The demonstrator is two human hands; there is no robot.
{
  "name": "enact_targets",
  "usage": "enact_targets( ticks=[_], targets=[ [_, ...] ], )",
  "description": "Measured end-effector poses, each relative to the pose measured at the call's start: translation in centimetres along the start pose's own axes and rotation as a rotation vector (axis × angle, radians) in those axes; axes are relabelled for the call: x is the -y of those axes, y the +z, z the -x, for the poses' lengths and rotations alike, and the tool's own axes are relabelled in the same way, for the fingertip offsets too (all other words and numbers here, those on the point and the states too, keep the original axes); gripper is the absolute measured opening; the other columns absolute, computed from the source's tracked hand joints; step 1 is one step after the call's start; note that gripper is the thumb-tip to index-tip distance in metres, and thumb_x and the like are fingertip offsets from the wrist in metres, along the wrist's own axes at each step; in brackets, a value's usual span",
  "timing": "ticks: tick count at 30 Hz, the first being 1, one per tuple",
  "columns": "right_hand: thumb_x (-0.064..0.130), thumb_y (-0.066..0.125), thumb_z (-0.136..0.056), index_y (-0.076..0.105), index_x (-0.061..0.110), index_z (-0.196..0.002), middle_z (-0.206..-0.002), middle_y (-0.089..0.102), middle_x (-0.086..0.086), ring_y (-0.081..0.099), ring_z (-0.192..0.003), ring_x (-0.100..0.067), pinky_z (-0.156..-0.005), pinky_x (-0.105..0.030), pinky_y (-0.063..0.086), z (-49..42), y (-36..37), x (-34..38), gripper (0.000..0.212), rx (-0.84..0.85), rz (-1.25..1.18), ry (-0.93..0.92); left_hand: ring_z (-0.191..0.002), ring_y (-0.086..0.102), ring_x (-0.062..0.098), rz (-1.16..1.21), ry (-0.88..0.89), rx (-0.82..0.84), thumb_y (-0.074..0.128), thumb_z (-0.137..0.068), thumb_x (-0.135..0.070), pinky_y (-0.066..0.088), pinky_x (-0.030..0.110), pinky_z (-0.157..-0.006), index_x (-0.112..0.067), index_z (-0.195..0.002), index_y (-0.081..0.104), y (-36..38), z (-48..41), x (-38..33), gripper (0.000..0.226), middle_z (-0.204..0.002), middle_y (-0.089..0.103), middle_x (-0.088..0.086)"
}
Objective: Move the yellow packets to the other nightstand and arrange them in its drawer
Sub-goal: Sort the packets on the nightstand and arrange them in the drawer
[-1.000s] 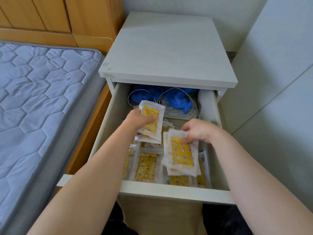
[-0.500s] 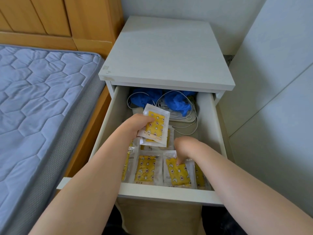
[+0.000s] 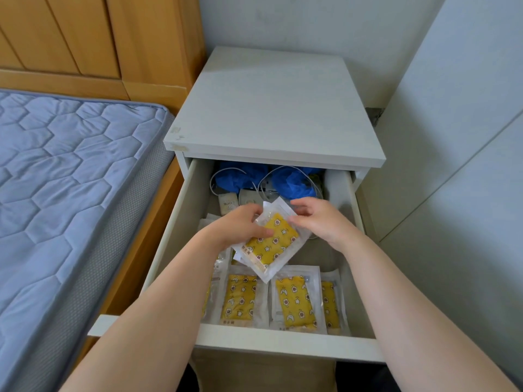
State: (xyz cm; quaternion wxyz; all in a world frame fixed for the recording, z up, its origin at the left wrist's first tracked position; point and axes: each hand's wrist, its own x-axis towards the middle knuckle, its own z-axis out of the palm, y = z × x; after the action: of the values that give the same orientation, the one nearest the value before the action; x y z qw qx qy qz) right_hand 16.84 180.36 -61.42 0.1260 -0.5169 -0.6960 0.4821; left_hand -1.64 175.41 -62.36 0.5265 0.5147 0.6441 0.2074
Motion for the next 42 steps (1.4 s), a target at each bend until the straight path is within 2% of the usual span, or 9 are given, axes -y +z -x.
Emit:
enact_targets(
  ticks=[5,7,9,16,19,23,30,38,42],
  targets=[
    [0.013,0.066,-0.086,0.070,0.014,-0.090,-0.093,0.072,-0.008,0.067,-0.090,-0.024,-0.090,-0.045,0.052,-0.1,0.3,0.0,0.005,-0.048,0.041,-0.016,-0.090,0.071,0.020,0.054,-0.021,0.028,0.074,-0.082,-0.019,0.059,0.038,-0.079,-0.019,-0.119,0.052,0.2,0.1,0.0,0.043,-0.109,0.068,0.004],
    [0.014,0.065,-0.087,0.066,0.018,-0.073,-0.086,0.071,-0.009,0.067,-0.086,-0.025,-0.086,-0.044,0.053,0.0,0.3,0.1,0.014,-0.089,0.027,0.001,-0.092,0.070,0.022,0.134,-0.063,0.052,0.072,-0.084,-0.021,0.059,0.038,-0.080,-0.019,-0.118,0.052,0.1,0.0,0.1,0.039,-0.109,0.068,0.004],
    [0.013,0.063,-0.088,0.062,0.018,-0.070,-0.082,0.069,-0.006,0.066,-0.083,-0.023,-0.082,-0.039,0.054,0.0,0.3,0.0,0.019,-0.108,0.006,0.022,-0.094,0.070,0.022,0.190,-0.099,0.084,0.069,-0.087,-0.023,0.057,0.041,-0.085,-0.019,-0.118,0.055,0.1,0.0,0.1,0.034,-0.109,0.070,0.004],
    [0.024,0.061,-0.091,0.049,0.016,-0.062,-0.066,0.056,0.002,0.054,-0.062,-0.010,-0.057,-0.022,0.040,-0.1,0.0,0.2,0.033,-0.143,0.105,0.006,-0.087,0.072,0.014,0.009,-0.006,0.067,0.068,-0.087,-0.022,0.057,0.029,-0.078,-0.019,-0.105,0.067,0.2,0.3,0.0,0.018,-0.100,0.074,-0.002],
    [0.026,0.058,-0.093,0.048,0.016,-0.063,-0.066,0.056,0.002,0.052,-0.060,-0.008,-0.057,-0.020,0.038,0.3,-0.8,0.4,0.033,-0.066,0.225,-0.064,-0.087,0.072,0.014,-0.036,0.037,0.069,0.068,-0.087,-0.022,0.057,0.030,-0.081,-0.020,-0.104,0.068,0.3,0.4,-0.1,0.018,-0.101,0.074,-0.002],
    [0.030,0.065,-0.088,0.062,0.015,-0.084,-0.082,0.071,0.005,0.068,-0.075,-0.008,-0.069,-0.023,0.051,0.5,-1.8,-0.2,0.016,0.015,0.106,-0.050,-0.084,0.071,0.009,-0.059,0.097,0.052,0.069,-0.086,-0.021,0.056,0.027,-0.081,-0.025,-0.100,0.069,0.5,0.3,-0.2,0.014,-0.097,0.074,-0.006],
    [0.024,0.081,-0.072,0.063,0.016,-0.101,-0.096,0.070,0.002,0.068,-0.087,-0.013,-0.081,-0.032,0.056,0.8,-2.0,0.1,0.036,0.187,0.183,-0.024,-0.081,0.071,0.005,-0.116,0.134,0.048,0.071,-0.085,-0.021,0.055,0.022,-0.077,-0.026,-0.097,0.070,0.9,0.4,-0.4,0.013,-0.093,0.074,-0.009],
    [0.026,0.079,-0.075,0.066,0.013,-0.102,-0.096,0.071,0.001,0.069,-0.086,-0.013,-0.080,-0.035,0.057,0.5,-1.6,0.0,0.033,0.170,0.251,-0.011,-0.078,0.071,0.006,-0.195,0.092,0.012,0.072,-0.083,-0.030,0.057,0.023,-0.073,-0.026,-0.096,0.072,1.1,0.1,-0.2,0.014,-0.087,0.074,-0.009],
    [0.020,0.079,-0.074,0.063,0.018,-0.094,-0.089,0.069,0.006,0.067,-0.081,-0.010,-0.067,-0.022,0.052,1.0,-2.2,0.3,0.025,0.155,0.265,-0.018,-0.080,0.070,0.011,-0.183,0.126,-0.011,0.076,-0.079,-0.031,0.057,0.028,-0.078,-0.027,-0.090,0.073,1.7,0.1,-0.6,0.013,-0.085,0.074,-0.006]
  ],
)
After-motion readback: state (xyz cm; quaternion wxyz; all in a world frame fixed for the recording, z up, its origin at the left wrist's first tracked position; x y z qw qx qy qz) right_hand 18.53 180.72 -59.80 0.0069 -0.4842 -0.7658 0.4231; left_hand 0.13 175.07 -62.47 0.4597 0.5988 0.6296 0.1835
